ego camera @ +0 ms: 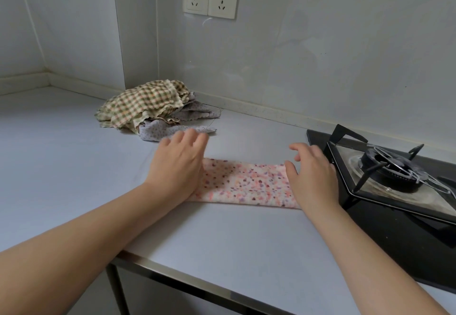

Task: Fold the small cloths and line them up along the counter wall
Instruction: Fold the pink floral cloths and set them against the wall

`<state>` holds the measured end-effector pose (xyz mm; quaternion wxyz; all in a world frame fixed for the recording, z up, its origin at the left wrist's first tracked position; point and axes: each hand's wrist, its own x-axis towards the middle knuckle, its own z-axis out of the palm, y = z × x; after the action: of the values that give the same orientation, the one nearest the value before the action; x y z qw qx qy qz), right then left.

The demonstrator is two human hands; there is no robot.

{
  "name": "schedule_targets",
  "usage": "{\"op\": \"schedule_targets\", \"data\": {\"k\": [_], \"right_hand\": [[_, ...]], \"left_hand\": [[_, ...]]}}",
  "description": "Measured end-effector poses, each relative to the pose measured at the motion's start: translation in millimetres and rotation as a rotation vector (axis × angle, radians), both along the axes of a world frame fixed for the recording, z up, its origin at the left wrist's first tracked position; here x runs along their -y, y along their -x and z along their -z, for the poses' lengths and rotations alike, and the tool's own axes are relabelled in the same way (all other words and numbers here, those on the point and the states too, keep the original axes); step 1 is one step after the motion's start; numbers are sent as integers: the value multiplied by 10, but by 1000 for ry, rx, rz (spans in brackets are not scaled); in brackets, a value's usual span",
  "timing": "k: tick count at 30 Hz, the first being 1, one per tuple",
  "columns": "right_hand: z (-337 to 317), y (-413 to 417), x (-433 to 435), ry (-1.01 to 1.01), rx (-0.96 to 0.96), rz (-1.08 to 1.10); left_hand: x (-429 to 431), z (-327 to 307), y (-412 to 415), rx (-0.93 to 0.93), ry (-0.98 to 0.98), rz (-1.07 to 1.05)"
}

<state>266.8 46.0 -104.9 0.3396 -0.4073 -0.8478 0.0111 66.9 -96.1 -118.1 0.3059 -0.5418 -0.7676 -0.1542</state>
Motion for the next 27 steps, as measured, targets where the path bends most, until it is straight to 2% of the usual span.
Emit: {"op": "schedule_targets", "data": {"k": [1, 3, 5, 7, 9, 10, 12, 15, 20, 24, 27], "right_hand": [[4, 12, 8, 6, -23, -72], [47, 47, 41, 115, 28, -228], [121, 68, 66, 215, 189, -286], [118, 65, 56, 221, 277, -220], [80, 47, 70, 254, 297, -218], [74, 43, 95, 290, 328, -287], [85, 63, 178, 340, 485, -424], [127, 95, 214, 373, 684, -409], [140, 63, 150, 397, 709, -261], [121, 41, 78, 450, 660, -17], [67, 3, 133, 267, 504, 20]], "left_hand": [[7, 15, -14, 10, 23, 129], [34, 9, -96, 189, 207, 301], [47, 46, -158, 345, 466, 297], [21, 72, -179, 377, 627, 218], [15, 88, -200, 387, 645, 183], [21, 76, -219, 385, 647, 171], [31, 60, -262, 404, 664, 147], [33, 26, -305, 421, 695, 108], [17, 53, -290, 362, 695, 94], [16, 75, -283, 406, 615, 58], [39, 64, -286, 406, 558, 35]]}}
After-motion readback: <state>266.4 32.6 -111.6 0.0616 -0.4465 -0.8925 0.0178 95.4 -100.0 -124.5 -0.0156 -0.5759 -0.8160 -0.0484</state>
